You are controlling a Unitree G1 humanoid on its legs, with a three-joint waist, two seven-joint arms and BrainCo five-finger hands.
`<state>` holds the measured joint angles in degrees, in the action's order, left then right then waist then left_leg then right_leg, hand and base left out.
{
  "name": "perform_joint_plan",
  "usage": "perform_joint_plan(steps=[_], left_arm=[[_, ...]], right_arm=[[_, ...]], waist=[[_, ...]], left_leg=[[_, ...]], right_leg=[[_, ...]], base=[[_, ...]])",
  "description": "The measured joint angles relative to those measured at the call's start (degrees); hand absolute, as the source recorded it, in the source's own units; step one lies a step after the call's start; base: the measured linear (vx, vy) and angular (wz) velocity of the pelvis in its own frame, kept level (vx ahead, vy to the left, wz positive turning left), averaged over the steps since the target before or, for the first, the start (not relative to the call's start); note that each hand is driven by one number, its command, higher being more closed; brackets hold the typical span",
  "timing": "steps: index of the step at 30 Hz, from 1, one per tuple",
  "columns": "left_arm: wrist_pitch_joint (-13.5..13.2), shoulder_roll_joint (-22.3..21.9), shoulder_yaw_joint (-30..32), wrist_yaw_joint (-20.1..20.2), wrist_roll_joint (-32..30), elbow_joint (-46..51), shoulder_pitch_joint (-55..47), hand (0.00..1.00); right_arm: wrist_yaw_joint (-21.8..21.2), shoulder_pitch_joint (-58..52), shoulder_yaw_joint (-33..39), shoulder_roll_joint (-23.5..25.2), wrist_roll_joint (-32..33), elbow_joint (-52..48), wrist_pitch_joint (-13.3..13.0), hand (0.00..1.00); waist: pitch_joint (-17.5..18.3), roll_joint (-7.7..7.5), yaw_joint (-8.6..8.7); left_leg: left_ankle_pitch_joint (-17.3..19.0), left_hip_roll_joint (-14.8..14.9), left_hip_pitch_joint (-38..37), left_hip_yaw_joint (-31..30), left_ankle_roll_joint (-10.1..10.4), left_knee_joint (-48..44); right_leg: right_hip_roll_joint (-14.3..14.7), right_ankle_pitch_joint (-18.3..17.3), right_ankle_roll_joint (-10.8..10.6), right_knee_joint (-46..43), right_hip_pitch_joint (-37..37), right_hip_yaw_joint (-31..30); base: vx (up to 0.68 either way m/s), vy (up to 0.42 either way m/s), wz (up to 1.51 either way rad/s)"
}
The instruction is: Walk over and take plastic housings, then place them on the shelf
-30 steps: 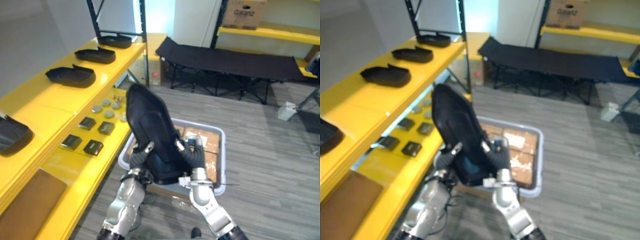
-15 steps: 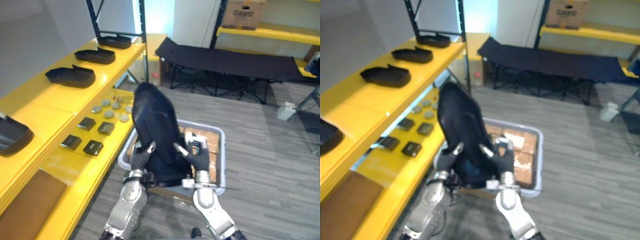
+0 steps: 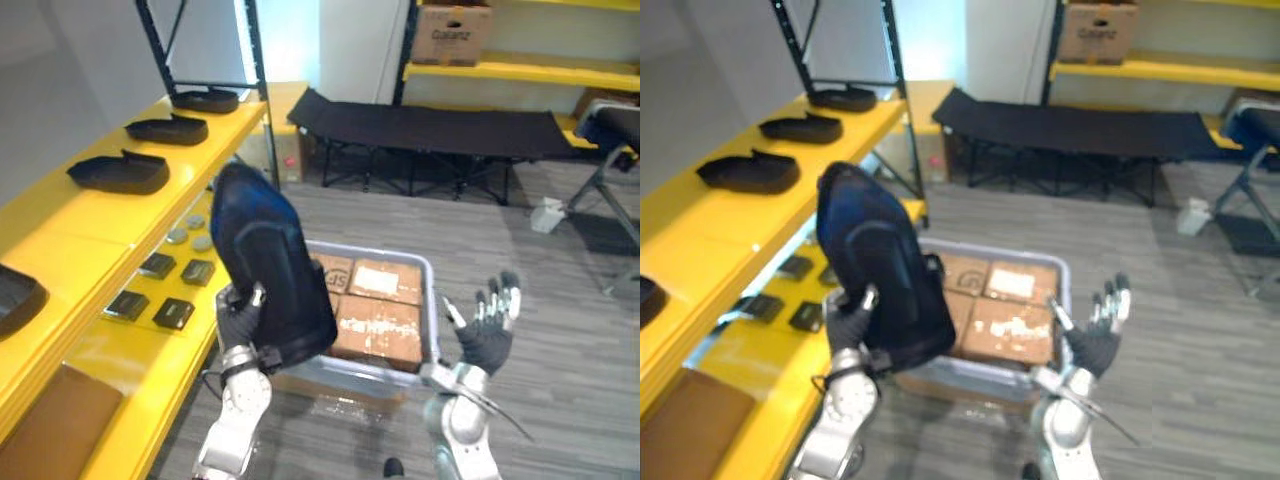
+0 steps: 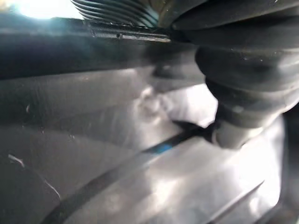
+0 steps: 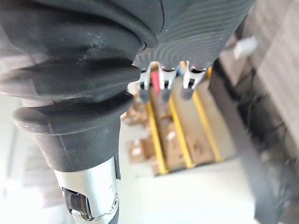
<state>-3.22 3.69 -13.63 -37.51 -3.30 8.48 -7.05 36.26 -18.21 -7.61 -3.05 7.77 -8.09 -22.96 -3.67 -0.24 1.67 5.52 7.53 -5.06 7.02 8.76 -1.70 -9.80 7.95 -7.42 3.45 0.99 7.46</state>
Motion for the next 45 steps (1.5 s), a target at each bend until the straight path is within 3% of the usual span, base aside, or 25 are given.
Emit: perform_joint_plan(steps=[3,7,10,17,21,25,27,28,31,36,43,45], left_arm=[[-2.60,-0.34,0.59,0.38,0.04,1.70,-1.51,1.00],[-6.02,-0.57,0.90,2.65,0.26,2.19,-2.65,1.00],[-6.74,-0.67,0.90,3.98,0.68,2.18,-2.70,1.00],[-8.75,-0.69,2.04,2.22,0.84,2.66,-4.08,1.00],[-8.96,-0.70,6.49,-1.12,0.25,7.92,-6.39,1.00],[-9.01,-1.21,13.07,-4.07,0.96,14.13,-8.93,1.00],[-9.21,-2.70,16.36,-4.07,3.71,15.70,-10.69,1.00],[-9.39,-4.04,18.23,-3.89,6.47,16.76,-12.46,1.00],[-9.52,-5.50,20.98,-3.14,10.32,19.11,-15.80,1.00],[-9.51,-6.97,23.06,0.24,13.20,20.20,-18.19,1.00],[-9.48,-7.30,23.86,1.91,14.79,19.74,-18.87,1.00],[-9.50,-8.37,23.47,3.48,16.89,18.99,-18.75,1.00]], right_arm=[[-1.74,-3.12,5.22,0.15,4.85,3.38,3.12,0.00],[-3.92,-5.34,9.55,0.42,12.67,11.51,4.55,0.00],[-6.13,-6.11,9.75,0.82,14.25,14.35,5.72,0.00],[-12.67,-5.51,9.52,2.06,13.92,15.40,5.57,0.00],[-15.72,-4.57,7.28,1.20,11.83,15.38,5.43,0.00],[-18.29,-0.43,3.56,-0.81,8.17,15.35,5.55,0.00],[-19.19,2.33,1.46,-1.46,8.18,15.36,5.79,0.00],[-19.89,4.38,-0.15,-1.87,8.09,15.38,5.96,0.00],[-20.12,7.64,-3.96,-1.58,5.70,15.39,6.43,0.00],[-19.95,11.57,-7.20,-1.10,2.54,16.27,8.10,0.00],[-22.28,13.98,-7.53,-1.71,2.77,17.64,9.29,0.00],[-23.78,11.99,-6.39,-1.87,2.75,17.62,9.48,0.00]], waist=[[-0.14,0.10,1.01],[-0.94,0.48,1.24],[-1.62,0.82,2.32],[-2.87,0.50,2.13],[-3.06,0.81,1.31],[-3.18,1.15,-1.07],[-3.63,1.34,-1.98],[-3.83,1.43,-3.38],[-4.22,0.62,-5.53],[-4.34,-0.03,-7.36],[-5.88,-0.10,-7.07],[-7.15,0.29,-6.32]], left_leg=[[0.46,0.16,-0.25,0.70,0.30,-0.14],[1.93,0.70,-1.04,2.69,0.23,-0.92],[2.07,0.71,-1.10,2.80,0.30,-0.90],[2.18,0.69,-1.73,1.65,0.20,-0.87],[2.20,0.66,-0.68,-1.48,0.07,-0.97],[1.45,0.07,1.21,-5.46,-0.11,-1.31],[1.07,-0.69,1.17,-7.96,-0.25,-1.22],[1.02,-1.13,1.17,-8.91,-0.31,-1.24],[0.76,-2.03,1.33,-12.43,-0.68,-0.95],[0.70,-2.23,2.15,-14.02,-0.77,-1.30],[0.77,-1.94,4.92,-12.61,-0.66,-6.29],[0.07,-0.89,6.20,-4.36,-1.72,-8.09]], right_leg=[[0.24,0.22,-0.32,0.03,0.11,-0.61],[0.90,0.18,-0.30,0.20,0.01,-2.46],[0.93,0.18,-0.31,0.26,0.02,-2.59],[0.78,-0.12,-0.41,0.29,-1.41,-1.43],[0.45,-0.93,-0.51,0.42,-2.76,1.72],[-0.30,-1.30,-0.85,0.62,-3.82,5.69],[-1.04,-1.59,-1.20,0.62,-5.25,8.04],[-1.49,-1.71,-1.31,0.63,-6.08,9.46],[-2.27,-2.96,-1.68,0.42,-8.30,13.08],[-2.66,-4.49,-1.76,-1.47,-8.06,14.63],[-2.68,-6.42,-1.40,-3.84,-8.75,17.77],[-2.83,-6.79,-1.08,-3.71,-11.21,21.82]], base=[[0.04,0.018,-0.11],[0.02,0.022,-0.25],[0.01,0.006,-0.04],[-0.01,0.004,0.07],[-0.01,-0.003,0.38],[0.02,0.000,0.53],[0.05,0.024,0.64],[0.02,0.030,0.49],[0.02,0.021,0.56],[0.01,0.016,0.24],[-0.01,0.003,0.23],[-0.06,-0.003,0.80]])
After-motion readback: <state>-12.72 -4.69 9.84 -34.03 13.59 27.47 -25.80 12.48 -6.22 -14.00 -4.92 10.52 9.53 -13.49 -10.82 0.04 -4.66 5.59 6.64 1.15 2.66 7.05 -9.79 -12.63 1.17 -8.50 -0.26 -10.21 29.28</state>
